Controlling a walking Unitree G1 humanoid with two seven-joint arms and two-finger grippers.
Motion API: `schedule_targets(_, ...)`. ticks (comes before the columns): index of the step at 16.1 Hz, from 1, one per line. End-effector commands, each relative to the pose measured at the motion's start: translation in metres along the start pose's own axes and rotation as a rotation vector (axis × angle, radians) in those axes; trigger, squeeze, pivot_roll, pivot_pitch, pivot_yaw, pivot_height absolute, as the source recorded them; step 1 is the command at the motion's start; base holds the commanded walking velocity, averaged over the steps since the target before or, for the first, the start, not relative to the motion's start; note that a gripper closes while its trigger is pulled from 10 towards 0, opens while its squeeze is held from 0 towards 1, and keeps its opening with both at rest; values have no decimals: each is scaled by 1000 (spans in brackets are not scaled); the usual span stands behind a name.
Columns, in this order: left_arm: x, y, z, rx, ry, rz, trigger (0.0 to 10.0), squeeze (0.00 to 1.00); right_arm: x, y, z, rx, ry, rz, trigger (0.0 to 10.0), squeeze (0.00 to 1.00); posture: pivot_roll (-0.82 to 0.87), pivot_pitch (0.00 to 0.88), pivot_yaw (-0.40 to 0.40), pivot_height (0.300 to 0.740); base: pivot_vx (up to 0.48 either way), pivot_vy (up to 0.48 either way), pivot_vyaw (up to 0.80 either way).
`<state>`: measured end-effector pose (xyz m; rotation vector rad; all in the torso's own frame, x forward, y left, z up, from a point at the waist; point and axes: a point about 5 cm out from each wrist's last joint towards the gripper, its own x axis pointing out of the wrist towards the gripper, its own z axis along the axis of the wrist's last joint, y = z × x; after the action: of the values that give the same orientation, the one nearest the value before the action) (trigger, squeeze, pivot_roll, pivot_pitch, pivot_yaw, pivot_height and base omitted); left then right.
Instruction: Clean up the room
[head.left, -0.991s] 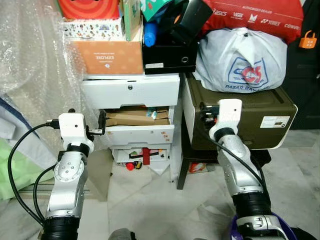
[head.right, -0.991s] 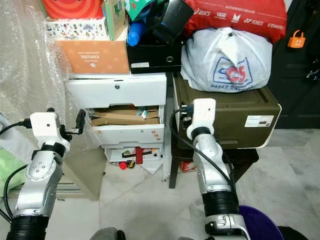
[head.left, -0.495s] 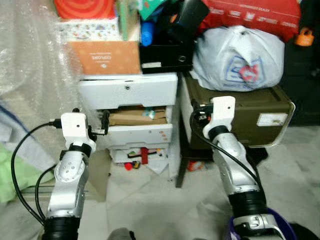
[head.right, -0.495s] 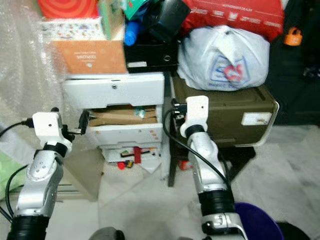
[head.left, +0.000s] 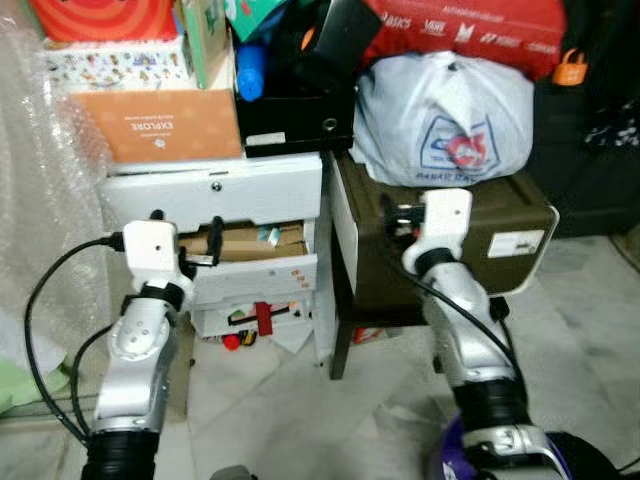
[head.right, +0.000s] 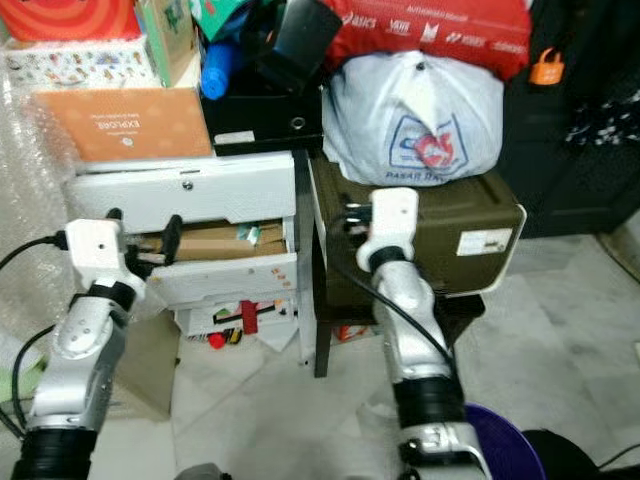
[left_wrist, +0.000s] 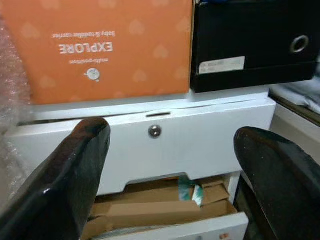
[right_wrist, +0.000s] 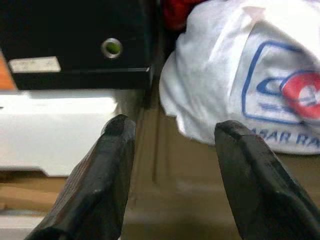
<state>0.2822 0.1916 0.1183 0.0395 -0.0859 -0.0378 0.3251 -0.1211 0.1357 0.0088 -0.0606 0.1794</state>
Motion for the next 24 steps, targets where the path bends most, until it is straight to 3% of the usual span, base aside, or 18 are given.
schedule_targets(1, 3, -6, 4, -7, -16, -22, 10000, 0, -1, -10, 2, -8, -10, -30, 10000, 0, -84, 0, -6, 740, 356, 0, 0)
schedule_targets(5, 2, -9, 2, -19, -5, -35, 10000, 0, -1, -10, 3, -16, -16, -22, 10000, 0, -84, 0, -7, 740, 330, 0, 0)
schedule_targets(11, -1, -9, 4, -28, -16, -31, 10000, 0, -1, -12, 6, -24, -35, -42, 10000, 0, -80, 0, -8, 740, 0, 0, 0)
schedule_targets(15, -3, -9, 6, -35, -19, -26, 10000, 0, -3, -11, 8, -41, -50, -34, 10000, 0, -80, 0, -7, 740, 0, 0, 800)
schedule_targets(20, -27, 7, 6, -29, -9, 53, 10000, 0, -10, -20, 13, -51, -64, -46, 10000, 0, -75, 0, -2, 740, 0, 0, 800)
schedule_targets(24, -43, 10, 2, -15, 12, 65, 10000, 0, -33, -34, 7, -96, -30, -59, 10000, 0, -68, 0, -8, 740, 0, 0, 800)
